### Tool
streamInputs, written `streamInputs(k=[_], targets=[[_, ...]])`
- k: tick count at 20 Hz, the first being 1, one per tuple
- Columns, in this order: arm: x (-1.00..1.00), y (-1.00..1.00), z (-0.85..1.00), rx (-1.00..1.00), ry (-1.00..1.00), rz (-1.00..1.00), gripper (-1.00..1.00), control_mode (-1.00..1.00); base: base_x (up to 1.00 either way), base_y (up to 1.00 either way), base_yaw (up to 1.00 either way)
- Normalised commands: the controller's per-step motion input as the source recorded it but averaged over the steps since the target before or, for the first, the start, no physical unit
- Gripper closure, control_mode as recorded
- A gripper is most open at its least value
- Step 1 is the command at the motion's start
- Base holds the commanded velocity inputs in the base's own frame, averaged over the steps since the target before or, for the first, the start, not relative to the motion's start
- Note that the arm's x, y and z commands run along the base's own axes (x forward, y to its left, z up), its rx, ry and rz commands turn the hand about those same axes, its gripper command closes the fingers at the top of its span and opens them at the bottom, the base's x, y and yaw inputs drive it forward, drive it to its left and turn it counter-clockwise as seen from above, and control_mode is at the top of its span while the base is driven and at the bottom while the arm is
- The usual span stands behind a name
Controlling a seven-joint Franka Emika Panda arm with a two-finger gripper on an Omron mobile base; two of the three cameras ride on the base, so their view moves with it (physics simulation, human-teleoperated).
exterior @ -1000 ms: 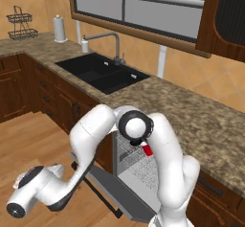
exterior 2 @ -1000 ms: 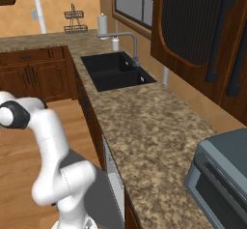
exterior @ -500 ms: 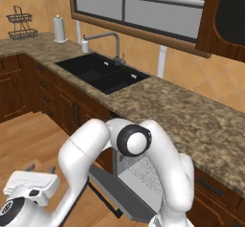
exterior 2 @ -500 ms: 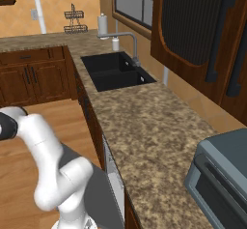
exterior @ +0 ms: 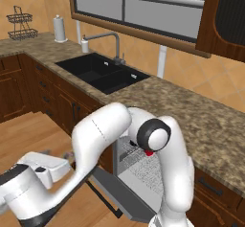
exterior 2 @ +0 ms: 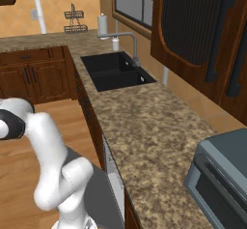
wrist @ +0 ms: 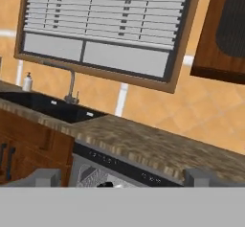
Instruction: Pick up the cup and bowl from the counter, place them in the dishwasher, and close the dishwasher door.
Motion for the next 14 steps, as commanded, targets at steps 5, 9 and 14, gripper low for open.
streamInputs(k=[5,9,14], targets=[[-0.01,-0.98,-0.64,0.42,0.06,-0.05,-1.00,-1.00,0.00,0.00,0.00],[0.00,-0.56,-0.66,0.51,0.28,0.09,-1.00,-1.00,0.00,0.00,0.00],[0.00,-0.34,-0.20,0.57,0.24,0.15,-1.00,-1.00,0.00,0.00,0.00]])
